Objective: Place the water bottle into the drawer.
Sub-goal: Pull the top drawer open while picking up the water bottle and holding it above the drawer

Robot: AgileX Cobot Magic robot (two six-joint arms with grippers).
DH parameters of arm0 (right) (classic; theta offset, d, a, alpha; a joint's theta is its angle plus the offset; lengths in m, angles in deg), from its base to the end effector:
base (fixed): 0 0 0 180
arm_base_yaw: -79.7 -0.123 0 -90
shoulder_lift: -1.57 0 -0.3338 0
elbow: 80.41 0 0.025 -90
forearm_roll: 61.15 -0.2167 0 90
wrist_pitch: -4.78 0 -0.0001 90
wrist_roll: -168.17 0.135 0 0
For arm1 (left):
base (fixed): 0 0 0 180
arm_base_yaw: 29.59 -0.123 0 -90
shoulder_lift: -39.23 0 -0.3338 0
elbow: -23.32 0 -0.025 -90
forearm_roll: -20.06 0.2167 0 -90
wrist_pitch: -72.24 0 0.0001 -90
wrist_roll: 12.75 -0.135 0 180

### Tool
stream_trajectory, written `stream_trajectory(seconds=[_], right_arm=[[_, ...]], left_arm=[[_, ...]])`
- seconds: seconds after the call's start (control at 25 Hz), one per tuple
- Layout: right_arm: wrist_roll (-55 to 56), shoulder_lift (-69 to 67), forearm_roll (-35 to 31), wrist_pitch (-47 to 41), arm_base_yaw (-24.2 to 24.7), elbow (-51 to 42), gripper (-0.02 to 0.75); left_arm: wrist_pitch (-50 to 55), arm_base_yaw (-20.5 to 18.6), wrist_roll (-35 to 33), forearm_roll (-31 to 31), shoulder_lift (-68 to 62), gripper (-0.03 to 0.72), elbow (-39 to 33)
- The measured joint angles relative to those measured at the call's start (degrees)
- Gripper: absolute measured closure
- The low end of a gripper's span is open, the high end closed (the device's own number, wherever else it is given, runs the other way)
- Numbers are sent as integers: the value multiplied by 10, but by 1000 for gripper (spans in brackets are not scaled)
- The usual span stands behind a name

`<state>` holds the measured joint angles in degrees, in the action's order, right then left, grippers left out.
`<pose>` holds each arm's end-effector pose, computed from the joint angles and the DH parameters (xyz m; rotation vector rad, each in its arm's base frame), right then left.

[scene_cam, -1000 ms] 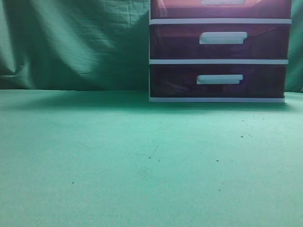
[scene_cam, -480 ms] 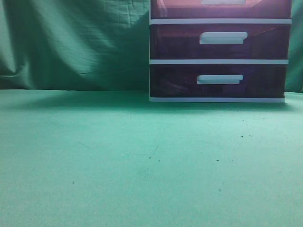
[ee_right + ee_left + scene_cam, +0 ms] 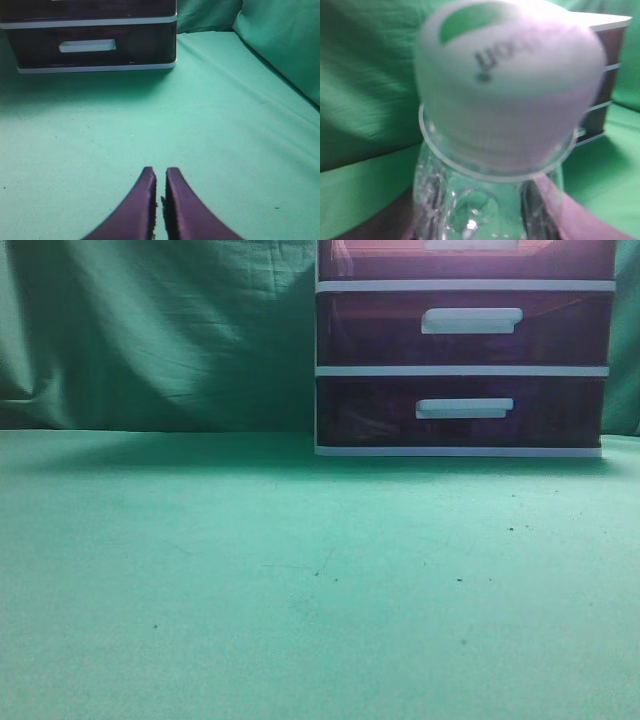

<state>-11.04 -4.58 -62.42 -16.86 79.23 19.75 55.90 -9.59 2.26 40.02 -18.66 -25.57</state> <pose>0.0112 0.0012 0.1579 0.0190 1.8785 0.0369 0.1568 -0.0708 0.3638 0.4091 1.5491 -0.2910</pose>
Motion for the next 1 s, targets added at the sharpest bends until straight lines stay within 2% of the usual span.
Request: stream_trajectory(seconds=[0.2, 0.32, 0.44, 0.52, 0.6, 0.76, 1.0], right_arm=[[2, 0, 0, 0, 0, 0, 689], [39, 0, -13, 48, 0, -1, 689], [82, 0, -25, 176, 0, -3, 689], [89, 0, -25, 296, 0, -3, 689], [87, 0, -25, 349, 0, 7, 689], [64, -5, -24, 266, 0, 89, 689], [-73, -92, -24, 53, 0, 243, 689]], left_arm=[[85, 78, 2, 1, 90, 403, -1], [127, 117, 15, 1, 123, 403, -3], [139, 150, 16, 1, 138, 403, -4], [144, 170, 16, 1, 139, 403, -4], [151, 186, 16, 1, 139, 403, -4], [175, 197, 16, 1, 139, 403, -4], [220, 197, 16, 1, 139, 403, -4]])
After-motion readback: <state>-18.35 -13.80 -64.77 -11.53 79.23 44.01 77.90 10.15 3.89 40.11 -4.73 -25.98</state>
